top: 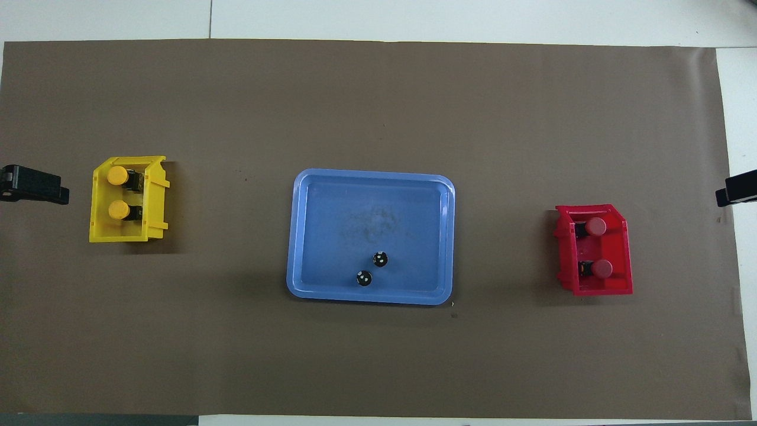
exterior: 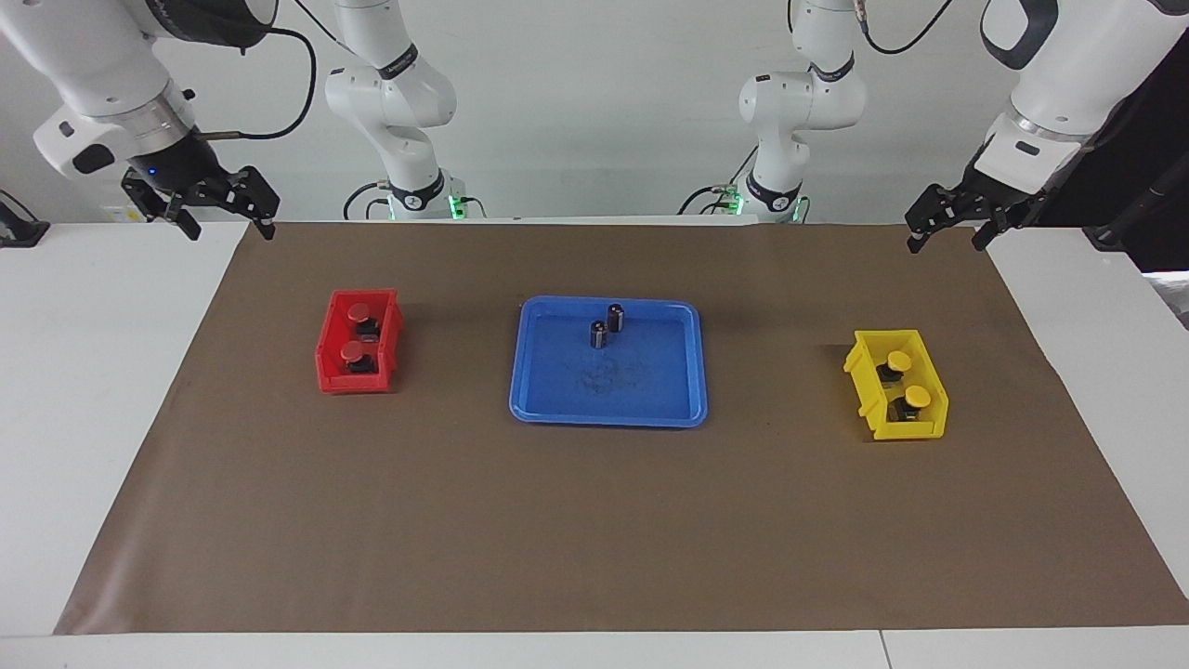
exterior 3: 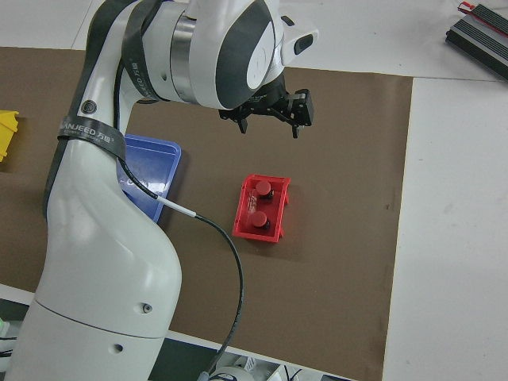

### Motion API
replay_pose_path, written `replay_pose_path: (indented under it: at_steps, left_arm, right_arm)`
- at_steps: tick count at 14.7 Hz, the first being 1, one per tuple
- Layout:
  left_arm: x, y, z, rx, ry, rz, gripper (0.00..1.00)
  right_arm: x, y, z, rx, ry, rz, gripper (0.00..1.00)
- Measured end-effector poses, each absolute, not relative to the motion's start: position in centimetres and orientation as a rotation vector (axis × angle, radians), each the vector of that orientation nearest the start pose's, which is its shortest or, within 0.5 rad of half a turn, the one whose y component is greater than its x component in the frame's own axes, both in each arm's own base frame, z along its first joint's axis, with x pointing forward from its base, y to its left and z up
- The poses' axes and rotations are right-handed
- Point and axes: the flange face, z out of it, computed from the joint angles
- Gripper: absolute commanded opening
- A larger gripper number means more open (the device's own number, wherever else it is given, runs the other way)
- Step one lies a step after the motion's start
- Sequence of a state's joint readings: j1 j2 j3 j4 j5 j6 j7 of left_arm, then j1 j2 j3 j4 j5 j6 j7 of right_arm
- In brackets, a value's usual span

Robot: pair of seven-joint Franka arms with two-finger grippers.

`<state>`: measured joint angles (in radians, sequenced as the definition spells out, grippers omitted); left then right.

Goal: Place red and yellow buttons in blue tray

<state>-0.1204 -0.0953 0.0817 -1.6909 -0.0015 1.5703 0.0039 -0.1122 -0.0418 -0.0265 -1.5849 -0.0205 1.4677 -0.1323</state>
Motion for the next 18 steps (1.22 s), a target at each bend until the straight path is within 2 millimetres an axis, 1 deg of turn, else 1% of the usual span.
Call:
replay_pose_path:
  at_steps: [13, 16, 18]
  left_arm:
    - [52.3, -1.8, 61.9, -3.149, 0.068, 0.042, 1.0]
    - [52.3, -1.8, 61.9, -3.149, 0.068, 0.042, 1.0]
    - [52.3, -1.8, 61.9, -3.149, 0.068, 0.042, 1.0]
  right_arm:
    - [52.5, -7.5, 63.0, -3.148, 0.01, 0.125, 1.0]
    - [52.7, -6.4, 63.1, -3.15, -0.025, 0.115, 1.0]
    - [52.8, -6.0, 63.1, -3.15, -0.037, 0.112, 1.0]
